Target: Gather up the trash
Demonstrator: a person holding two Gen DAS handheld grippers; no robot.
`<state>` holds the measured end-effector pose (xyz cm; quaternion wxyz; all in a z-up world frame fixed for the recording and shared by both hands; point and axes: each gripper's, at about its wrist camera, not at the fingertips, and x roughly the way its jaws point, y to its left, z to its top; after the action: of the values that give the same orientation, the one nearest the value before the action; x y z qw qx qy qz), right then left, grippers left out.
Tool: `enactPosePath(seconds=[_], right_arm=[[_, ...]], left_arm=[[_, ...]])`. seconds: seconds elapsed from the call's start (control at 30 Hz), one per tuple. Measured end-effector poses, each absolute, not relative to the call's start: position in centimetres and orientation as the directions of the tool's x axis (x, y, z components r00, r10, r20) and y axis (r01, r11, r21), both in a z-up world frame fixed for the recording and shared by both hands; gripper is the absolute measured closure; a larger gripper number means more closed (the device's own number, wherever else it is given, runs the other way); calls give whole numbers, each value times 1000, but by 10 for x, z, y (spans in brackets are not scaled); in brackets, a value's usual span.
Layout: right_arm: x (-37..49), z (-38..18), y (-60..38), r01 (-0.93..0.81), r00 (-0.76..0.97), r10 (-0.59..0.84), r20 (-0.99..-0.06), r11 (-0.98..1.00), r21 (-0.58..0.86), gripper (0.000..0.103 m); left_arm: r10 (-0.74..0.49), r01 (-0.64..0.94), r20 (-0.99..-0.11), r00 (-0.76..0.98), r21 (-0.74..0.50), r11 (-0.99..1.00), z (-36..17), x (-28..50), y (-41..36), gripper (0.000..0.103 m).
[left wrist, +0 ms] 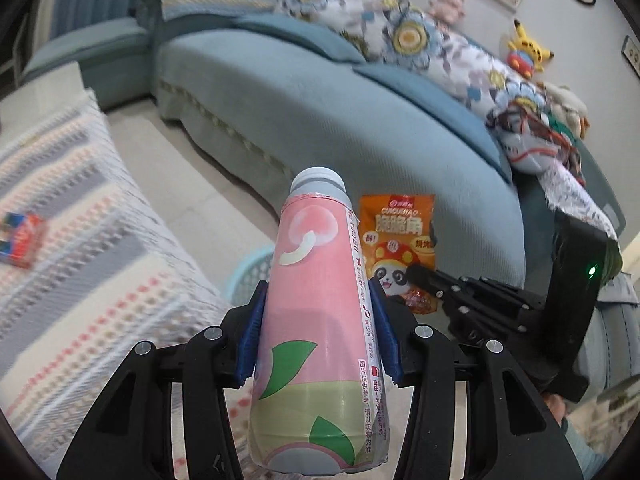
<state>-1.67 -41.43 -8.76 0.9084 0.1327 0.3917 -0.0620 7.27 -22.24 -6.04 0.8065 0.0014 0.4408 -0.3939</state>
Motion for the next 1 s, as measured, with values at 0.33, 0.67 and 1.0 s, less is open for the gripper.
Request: enactPosePath(seconds=[0.33, 0.67, 1.0], right_arm=[[-5, -165, -422, 277, 574, 5, -819, 940, 200, 103], [-7, -185, -429, 316, 529, 39, -847, 918, 240, 99], [-20, -179, -422, 339, 537, 44, -842, 903, 263, 57]], left_arm=[[-574, 634, -792, 208, -338, 696, -122, 90, -254, 56], [-595, 629, -779, 199, -365, 687, -124, 88, -245, 53], [-610, 583, -750, 256, -384, 716, -108, 88, -204, 48]])
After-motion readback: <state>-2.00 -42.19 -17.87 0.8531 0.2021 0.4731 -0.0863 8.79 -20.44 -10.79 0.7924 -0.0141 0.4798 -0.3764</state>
